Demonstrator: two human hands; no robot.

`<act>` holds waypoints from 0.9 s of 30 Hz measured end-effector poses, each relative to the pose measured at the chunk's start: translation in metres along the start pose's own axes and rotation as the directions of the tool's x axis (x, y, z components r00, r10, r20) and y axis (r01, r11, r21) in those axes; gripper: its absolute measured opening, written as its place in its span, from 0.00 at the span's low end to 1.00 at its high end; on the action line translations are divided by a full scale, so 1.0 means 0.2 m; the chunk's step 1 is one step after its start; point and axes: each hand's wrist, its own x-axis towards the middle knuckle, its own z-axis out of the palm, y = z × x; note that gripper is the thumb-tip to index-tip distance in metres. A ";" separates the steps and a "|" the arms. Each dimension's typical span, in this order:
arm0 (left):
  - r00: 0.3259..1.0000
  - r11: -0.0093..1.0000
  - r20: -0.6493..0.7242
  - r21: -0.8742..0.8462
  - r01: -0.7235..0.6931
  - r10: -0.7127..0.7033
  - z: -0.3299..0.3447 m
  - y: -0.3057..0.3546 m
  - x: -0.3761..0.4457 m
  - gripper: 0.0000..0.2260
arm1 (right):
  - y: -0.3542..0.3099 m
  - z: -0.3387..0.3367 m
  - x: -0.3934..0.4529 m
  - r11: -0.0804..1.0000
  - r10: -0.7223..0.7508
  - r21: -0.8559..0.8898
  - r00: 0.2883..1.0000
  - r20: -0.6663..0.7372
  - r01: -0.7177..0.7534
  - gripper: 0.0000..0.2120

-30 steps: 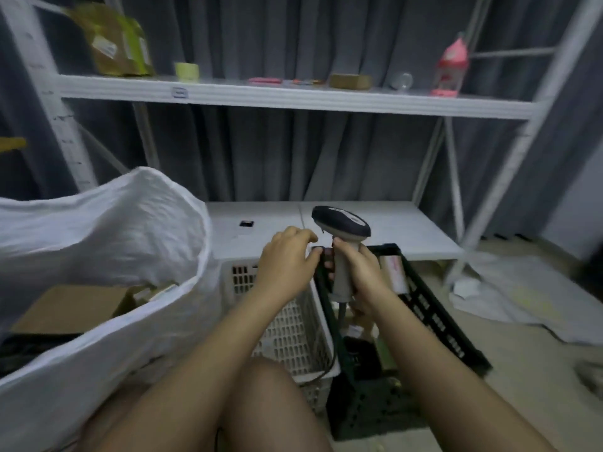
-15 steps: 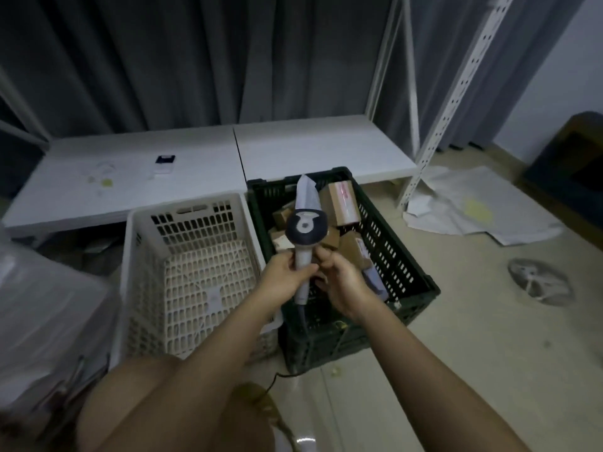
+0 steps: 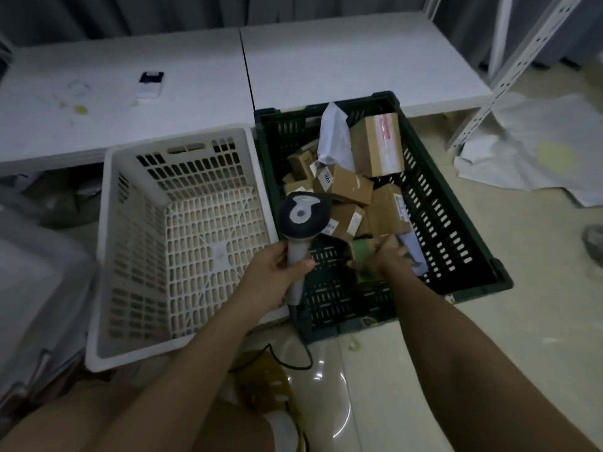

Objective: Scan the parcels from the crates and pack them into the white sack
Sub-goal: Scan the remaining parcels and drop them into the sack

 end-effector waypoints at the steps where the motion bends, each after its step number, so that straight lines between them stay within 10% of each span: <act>1: 1.000 1.000 -0.004 0.002 0.008 -0.008 0.00 -0.01 0.01 0.15 | -0.01 0.03 0.01 0.999 0.007 -0.037 1.000 0.010 -0.006 0.64; 6: 0.999 0.999 -0.013 -0.022 0.044 -0.045 -0.02 -0.05 0.04 0.13 | -0.01 0.09 0.01 0.987 -0.004 -0.159 0.999 -0.037 -0.002 0.60; 13: 0.995 0.995 -0.091 -0.093 0.035 -0.044 -0.08 -0.04 -0.02 0.08 | -0.06 -0.12 -0.18 0.965 -0.209 0.135 0.969 -0.130 0.226 0.54; 20: 0.982 0.984 -0.189 -0.177 -0.029 -0.005 -0.15 0.01 -0.28 0.10 | 0.05 -0.30 -0.65 0.706 -0.476 0.264 0.716 -0.510 0.657 0.55; 27: 0.945 0.978 -0.298 -0.108 -0.178 0.139 -0.28 0.07 -0.67 0.09 | 0.07 -0.17 -1.09 0.540 -0.639 0.181 0.540 -0.547 0.822 0.59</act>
